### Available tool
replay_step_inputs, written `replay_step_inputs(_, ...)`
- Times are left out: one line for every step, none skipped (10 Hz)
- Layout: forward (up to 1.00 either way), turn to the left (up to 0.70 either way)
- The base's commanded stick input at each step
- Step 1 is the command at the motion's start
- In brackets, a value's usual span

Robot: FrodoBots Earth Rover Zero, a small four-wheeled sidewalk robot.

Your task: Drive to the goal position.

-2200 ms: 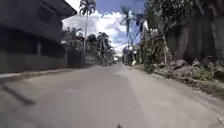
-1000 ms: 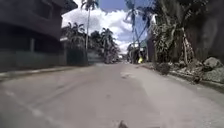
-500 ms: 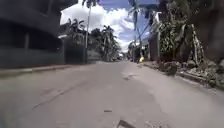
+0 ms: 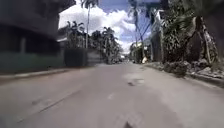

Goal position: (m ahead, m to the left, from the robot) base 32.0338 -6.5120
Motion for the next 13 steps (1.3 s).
replay_step_inputs(1.0, -0.4)
replay_step_inputs(1.0, -0.4)
replay_step_inputs(1.0, -0.4)
replay_step_inputs(1.0, -0.4)
replay_step_inputs(1.0, -0.09)
replay_step_inputs(1.0, 0.0)
replay_step_inputs(1.0, 0.0)
replay_step_inputs(1.0, 0.0)
replay_step_inputs(1.0, 0.0)
replay_step_inputs(1.0, 0.0)
replay_step_inputs(1.0, 0.0)
replay_step_inputs(1.0, 0.0)
replay_step_inputs(1.0, 0.0)
